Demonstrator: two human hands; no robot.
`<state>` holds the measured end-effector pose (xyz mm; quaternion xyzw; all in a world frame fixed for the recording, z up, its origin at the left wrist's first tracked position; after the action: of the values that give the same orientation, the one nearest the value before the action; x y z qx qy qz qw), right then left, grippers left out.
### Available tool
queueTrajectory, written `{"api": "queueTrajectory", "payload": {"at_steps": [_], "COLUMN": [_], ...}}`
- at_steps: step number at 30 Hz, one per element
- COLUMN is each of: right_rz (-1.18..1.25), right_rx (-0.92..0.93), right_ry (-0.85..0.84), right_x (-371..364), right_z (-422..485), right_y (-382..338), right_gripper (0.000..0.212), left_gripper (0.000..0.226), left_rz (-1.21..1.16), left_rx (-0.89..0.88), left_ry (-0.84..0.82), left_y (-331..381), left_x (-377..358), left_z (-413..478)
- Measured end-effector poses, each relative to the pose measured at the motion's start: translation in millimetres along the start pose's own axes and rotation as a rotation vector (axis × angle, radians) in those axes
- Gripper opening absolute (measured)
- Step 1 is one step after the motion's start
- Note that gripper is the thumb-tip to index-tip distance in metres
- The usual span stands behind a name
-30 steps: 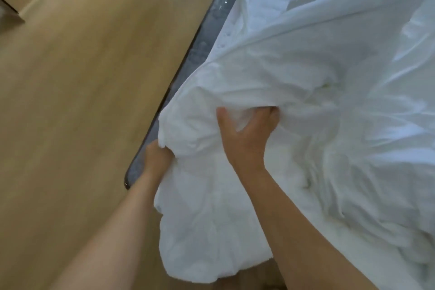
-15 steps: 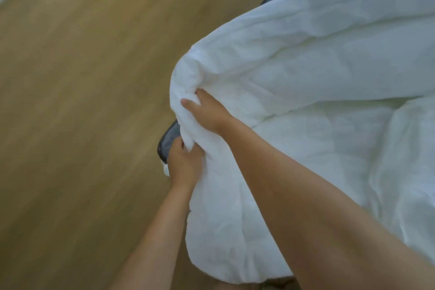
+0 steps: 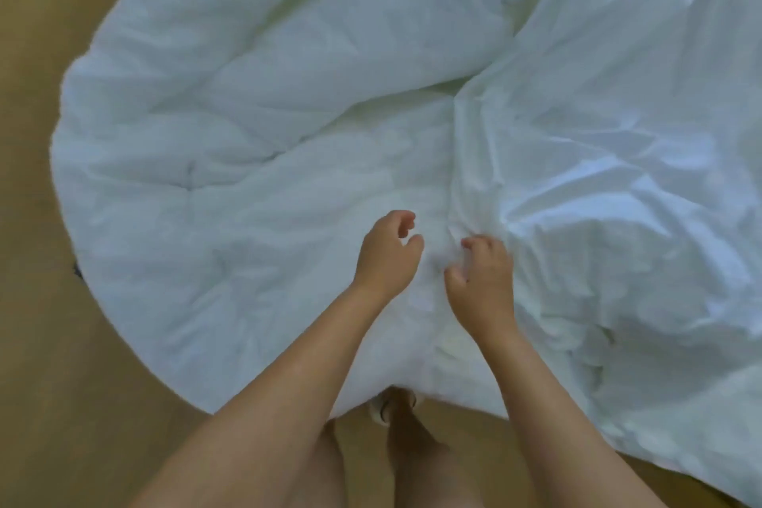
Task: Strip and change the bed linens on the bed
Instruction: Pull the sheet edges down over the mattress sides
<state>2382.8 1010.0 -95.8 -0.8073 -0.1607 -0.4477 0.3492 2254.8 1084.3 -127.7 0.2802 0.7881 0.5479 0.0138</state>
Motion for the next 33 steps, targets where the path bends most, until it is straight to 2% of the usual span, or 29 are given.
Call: {"api": "queueTrajectory", "payload": {"at_steps": [3, 5, 7, 9, 11, 13, 15, 16, 17, 19, 21, 23, 25, 26, 28, 29, 31, 33], "right_rz": [-0.086, -0.048, 0.002, 0.077, 0.175, 0.378, 0.586, 0.578, 0.480, 0.343, 0.566, 0.851, 0.923, 0.923, 0.855, 0.805, 0.742, 0.696], "right_rx": [-0.060, -0.056, 0.023, 0.055, 0.005, -0.073, -0.203, -0.243, -0.244, -0.190, -0.145, -0.097, -0.050, -0.046, -0.099, -0.143, -0.195, -0.114], "right_ry": [0.053, -0.018, -0.103, -0.163, -0.137, 0.000, 0.099, 0.086, 0.052, -0.014, -0.088, -0.161, -0.205, -0.224, -0.278, -0.333, -0.517, -0.701], "right_x": [25, 26, 22, 17, 20, 34, 49, 54, 58, 73, 98, 119, 128, 129, 120, 110, 83, 60], "right_z": [8, 16, 16, 12, 6, 5, 5, 6, 7, 9, 1, -9, -13, -12, -5, -2, -7, -24], "right_y": [47, 67, 76, 80, 88, 99, 116, 120, 120, 112, 90, 59, 36, 30, 32, 38, 49, 53], "right_gripper": [0.050, 0.060, 0.070, 0.088, 0.099, 0.082, 0.044, 0.027, 0.019, 0.022, 0.020, 0.019, 0.015, 0.014, 0.016, 0.020, 0.017, 0.022], "left_gripper": [0.019, 0.022, 0.014, 0.006, 0.004, 0.012, 0.015, 0.015, 0.016, 0.026, 0.043, 0.048, 0.041, 0.045, 0.057, 0.064, 0.060, 0.046], "left_rz": [-0.034, -0.130, -0.239, -0.283, -0.271, -0.290, -0.387, -0.441, -0.498, -0.650, -0.640, -0.470, -0.384, -0.369, -0.532, -0.480, -0.169, 0.117], "left_rx": [0.072, 0.154, 0.237, 0.242, 0.196, 0.194, 0.208, 0.209, 0.222, 0.229, 0.186, 0.101, -0.072, -0.104, 0.058, 0.129, 0.195, 0.168], "left_ry": [-0.084, -0.056, -0.027, -0.074, -0.178, -0.251, -0.273, -0.247, -0.194, -0.110, -0.119, -0.121, 0.116, 0.102, -0.332, -0.453, -0.614, -0.671], "left_y": [18, 27, 37, 51, 70, 79, 84, 87, 87, 90, 99, 115, 117, 118, 99, 85, 57, 40], "left_x": [-67, -92, -106, -120, -142, -160, -170, -169, -164, -151, -145, -151, -119, -121, -139, -135, -125, -114], "left_z": [10, 18, 22, 19, 6, -13, -28, -32, -32, -30, -33, -47, -58, -56, -69, -78, -96, -107]}}
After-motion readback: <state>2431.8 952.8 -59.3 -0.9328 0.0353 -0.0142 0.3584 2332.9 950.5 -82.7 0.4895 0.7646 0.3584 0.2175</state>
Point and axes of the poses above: each hand's wrist, its own z-axis towards the middle knuckle, its own x-axis out of the back of the hand, y = z × x, the point moved 8 cm from there along z, towards the middle knuckle, and after that the axes turned 7 degrees about -x, right-handed, at the moved point
